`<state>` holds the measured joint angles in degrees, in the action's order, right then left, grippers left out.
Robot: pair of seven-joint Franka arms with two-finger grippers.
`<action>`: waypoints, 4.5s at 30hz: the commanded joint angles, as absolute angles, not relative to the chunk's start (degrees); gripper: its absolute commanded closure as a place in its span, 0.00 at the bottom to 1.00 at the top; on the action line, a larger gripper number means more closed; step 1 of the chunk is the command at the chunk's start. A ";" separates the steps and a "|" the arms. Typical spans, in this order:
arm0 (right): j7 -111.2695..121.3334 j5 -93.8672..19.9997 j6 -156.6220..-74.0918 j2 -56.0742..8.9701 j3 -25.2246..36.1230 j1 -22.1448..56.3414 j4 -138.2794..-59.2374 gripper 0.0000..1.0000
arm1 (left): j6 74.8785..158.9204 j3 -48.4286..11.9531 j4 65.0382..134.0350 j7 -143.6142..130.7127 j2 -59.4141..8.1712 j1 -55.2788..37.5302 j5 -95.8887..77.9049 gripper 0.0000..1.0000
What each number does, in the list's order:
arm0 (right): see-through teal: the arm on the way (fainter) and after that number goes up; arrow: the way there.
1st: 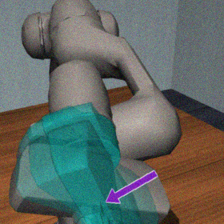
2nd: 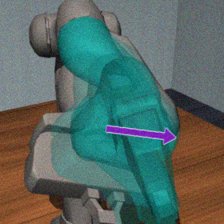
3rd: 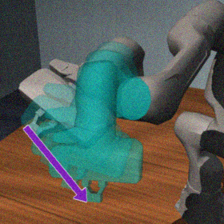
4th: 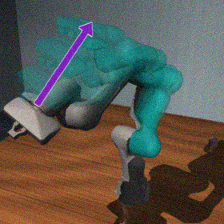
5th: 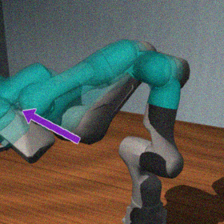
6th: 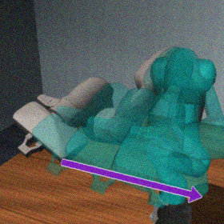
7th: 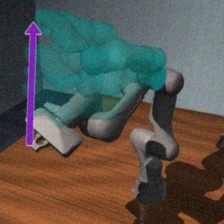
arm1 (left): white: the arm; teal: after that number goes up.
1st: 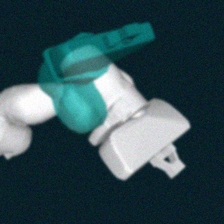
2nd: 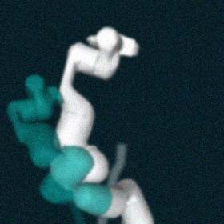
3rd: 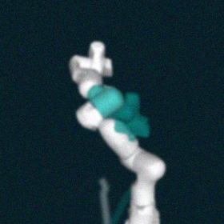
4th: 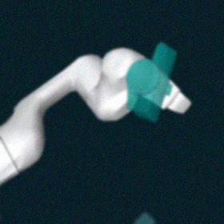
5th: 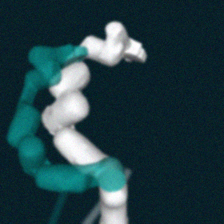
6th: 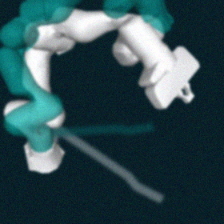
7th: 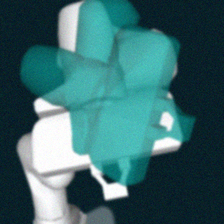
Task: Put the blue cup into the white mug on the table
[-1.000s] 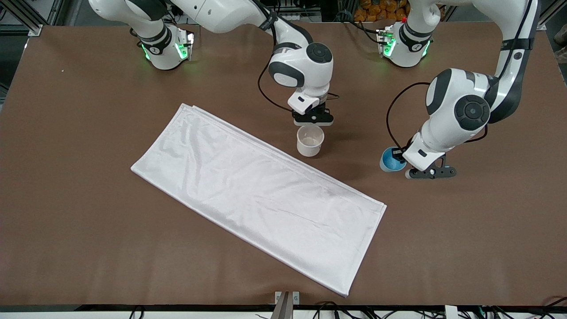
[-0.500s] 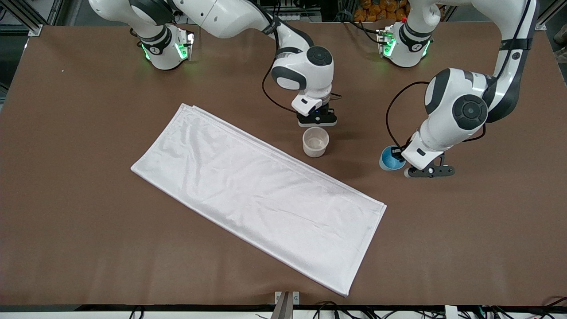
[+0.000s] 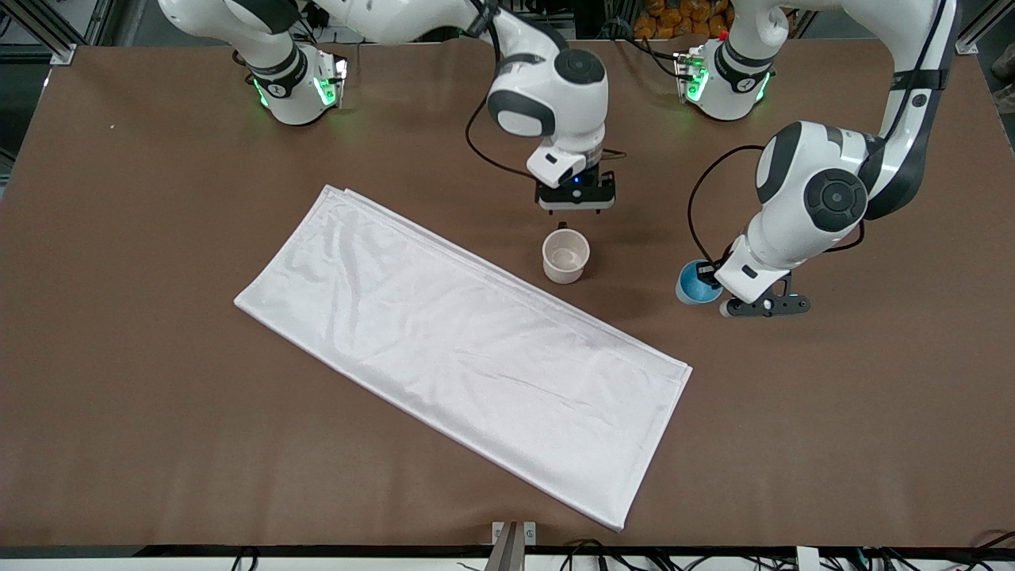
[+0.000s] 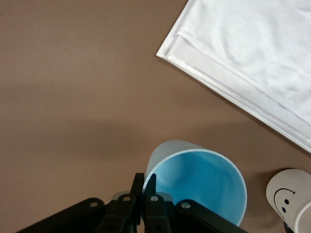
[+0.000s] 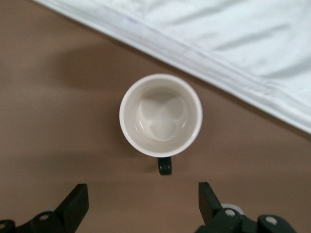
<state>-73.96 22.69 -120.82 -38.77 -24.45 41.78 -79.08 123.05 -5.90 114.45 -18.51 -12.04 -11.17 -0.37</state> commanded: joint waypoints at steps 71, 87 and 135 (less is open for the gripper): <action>-2.99 0.79 -92.11 1.85 -6.42 -0.62 -94.04 0.00 | 119.53 -21.45 104.33 -64.25 -26.01 -20.30 4.83 0.21; -0.70 0.79 -91.76 1.85 -3.25 1.14 -93.69 0.00 | 119.27 -18.72 96.86 -52.05 -24.34 -9.07 13.36 0.00; -0.53 -0.79 -94.48 2.64 -3.16 1.05 -94.48 0.00 | 114.18 -15.58 98.17 -13.38 -16.62 3.71 8.70 0.00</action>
